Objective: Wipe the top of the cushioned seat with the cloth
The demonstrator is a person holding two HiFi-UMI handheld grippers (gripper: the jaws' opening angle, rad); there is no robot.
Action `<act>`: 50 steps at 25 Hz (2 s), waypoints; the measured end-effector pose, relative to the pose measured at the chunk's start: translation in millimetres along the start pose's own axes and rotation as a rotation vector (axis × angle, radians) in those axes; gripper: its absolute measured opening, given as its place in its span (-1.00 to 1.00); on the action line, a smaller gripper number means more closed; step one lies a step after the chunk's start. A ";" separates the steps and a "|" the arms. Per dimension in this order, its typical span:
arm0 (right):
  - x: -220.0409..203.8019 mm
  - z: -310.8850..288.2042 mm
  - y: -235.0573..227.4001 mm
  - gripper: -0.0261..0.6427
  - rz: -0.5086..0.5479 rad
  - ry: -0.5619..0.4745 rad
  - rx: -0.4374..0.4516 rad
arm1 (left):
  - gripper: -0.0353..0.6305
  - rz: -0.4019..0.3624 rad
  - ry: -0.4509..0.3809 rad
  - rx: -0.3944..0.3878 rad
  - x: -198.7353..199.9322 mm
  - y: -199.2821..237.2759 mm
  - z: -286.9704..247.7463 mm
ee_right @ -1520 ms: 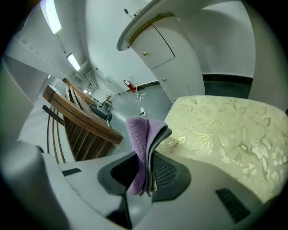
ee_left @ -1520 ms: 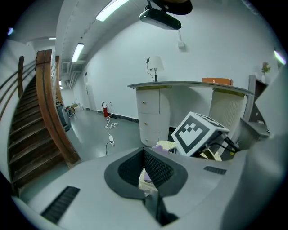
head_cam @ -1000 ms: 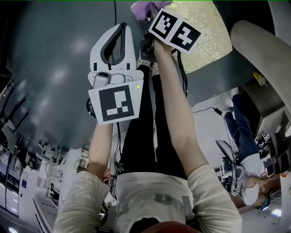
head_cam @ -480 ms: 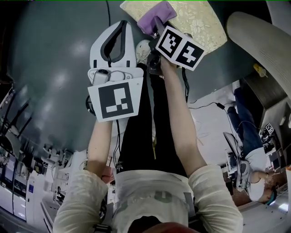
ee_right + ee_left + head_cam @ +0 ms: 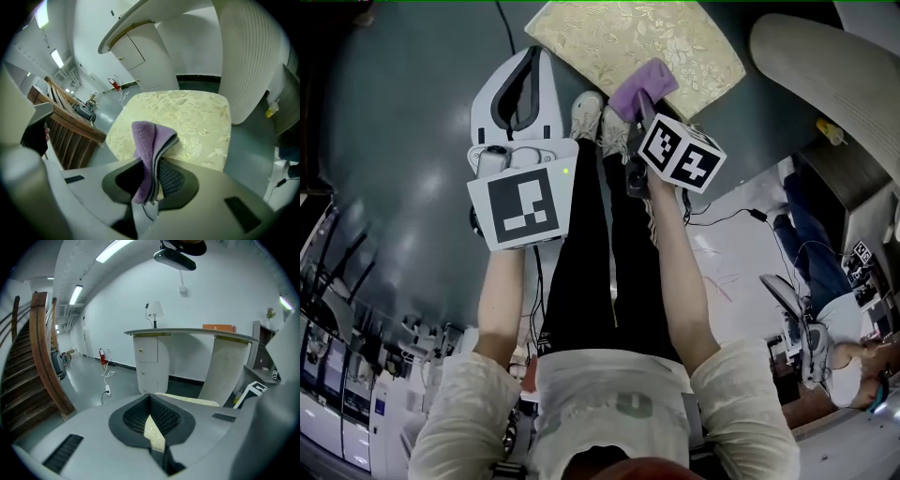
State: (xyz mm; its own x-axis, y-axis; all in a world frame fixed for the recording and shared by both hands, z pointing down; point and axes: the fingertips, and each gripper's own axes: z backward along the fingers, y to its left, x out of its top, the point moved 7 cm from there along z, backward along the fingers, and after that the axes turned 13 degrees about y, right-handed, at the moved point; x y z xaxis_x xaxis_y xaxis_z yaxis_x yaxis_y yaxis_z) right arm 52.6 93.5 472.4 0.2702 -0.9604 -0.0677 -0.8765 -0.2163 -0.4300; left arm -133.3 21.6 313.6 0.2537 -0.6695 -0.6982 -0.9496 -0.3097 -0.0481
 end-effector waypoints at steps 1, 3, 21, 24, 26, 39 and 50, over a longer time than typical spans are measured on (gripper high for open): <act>-3.3 3.2 -5.5 -0.66 -0.005 0.000 -0.008 | -0.88 -0.003 -0.004 -0.003 2.0 -1.1 -0.3; -10.0 9.0 -15.4 -0.66 -0.013 0.001 -0.020 | -0.88 -0.019 -0.010 -0.014 5.1 -4.7 -1.0; -45.6 36.1 -74.5 -0.66 -0.065 0.028 -0.109 | -0.88 -0.096 -0.013 -0.097 8.8 -41.7 -1.1; -48.5 37.8 -77.1 -0.66 -0.086 0.028 -0.118 | -0.88 -0.091 -0.014 -0.095 8.5 -40.9 0.5; -49.2 37.1 -78.1 -0.66 -0.088 0.029 -0.119 | -0.88 -0.094 -0.010 -0.095 6.7 -40.6 1.0; -52.5 37.8 -81.8 -0.66 -0.125 0.043 -0.137 | -0.88 -0.089 -0.008 -0.095 5.7 -42.3 2.7; -35.5 50.3 -62.8 -0.66 -0.110 0.074 -0.170 | -0.88 -0.062 -0.021 -0.089 26.9 -39.9 22.1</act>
State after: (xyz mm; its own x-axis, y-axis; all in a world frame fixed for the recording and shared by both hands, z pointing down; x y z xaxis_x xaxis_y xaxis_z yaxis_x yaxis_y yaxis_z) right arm 118.1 150.0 456.5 0.3438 -0.9382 0.0405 -0.8994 -0.3413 -0.2731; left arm -92.7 30.9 281.0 0.3069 -0.6333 -0.7104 -0.9118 -0.4097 -0.0287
